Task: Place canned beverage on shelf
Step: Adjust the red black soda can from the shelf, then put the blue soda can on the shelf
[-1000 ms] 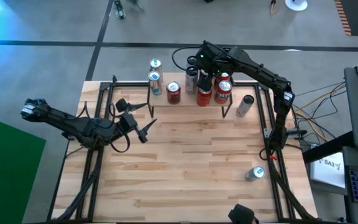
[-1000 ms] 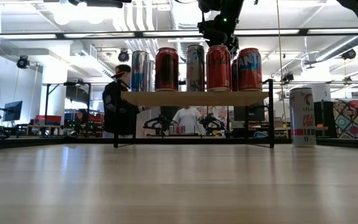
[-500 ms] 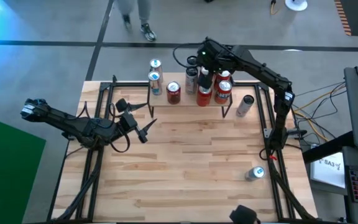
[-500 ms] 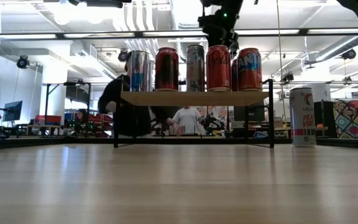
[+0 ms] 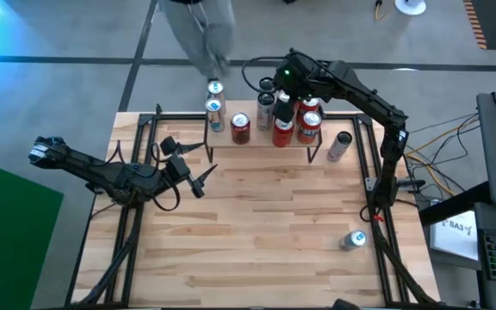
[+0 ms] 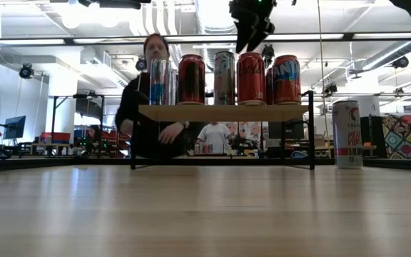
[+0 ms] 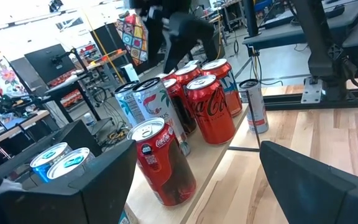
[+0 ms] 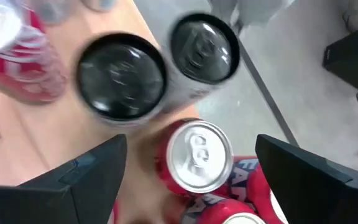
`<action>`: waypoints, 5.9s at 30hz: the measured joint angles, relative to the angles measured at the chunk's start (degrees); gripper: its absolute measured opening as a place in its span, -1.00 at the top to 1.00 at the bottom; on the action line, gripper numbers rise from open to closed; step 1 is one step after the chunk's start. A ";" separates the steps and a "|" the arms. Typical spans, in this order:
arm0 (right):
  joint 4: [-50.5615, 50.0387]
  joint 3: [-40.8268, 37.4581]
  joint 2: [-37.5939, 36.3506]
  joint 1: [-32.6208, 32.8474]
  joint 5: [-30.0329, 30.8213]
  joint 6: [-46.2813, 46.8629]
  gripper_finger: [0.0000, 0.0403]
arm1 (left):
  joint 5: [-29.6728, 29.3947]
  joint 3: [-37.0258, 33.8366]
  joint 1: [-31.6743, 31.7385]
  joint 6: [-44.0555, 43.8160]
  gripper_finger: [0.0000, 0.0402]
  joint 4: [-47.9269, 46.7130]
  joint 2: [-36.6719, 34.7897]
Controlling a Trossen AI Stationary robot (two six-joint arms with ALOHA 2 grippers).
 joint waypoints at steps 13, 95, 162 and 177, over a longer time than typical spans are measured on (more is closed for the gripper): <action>0.99 -0.07 -6.30 9.89 -3.26 0.28 -0.44 | 0.00 0.02 -0.01 -1.05 -0.62 0.01 0.00; 37.14 -55.21 -29.26 21.32 11.79 17.31 0.96 | 2.58 0.02 -0.02 -3.47 -0.62 -0.46 0.00; 42.02 -59.86 -36.30 27.54 11.96 14.74 0.96 | 9.66 0.02 0.00 -8.26 -0.62 2.16 0.02; 54.57 -75.20 -47.07 27.98 11.87 12.81 0.96 | 11.39 0.04 6.40 -4.40 -0.62 22.07 14.00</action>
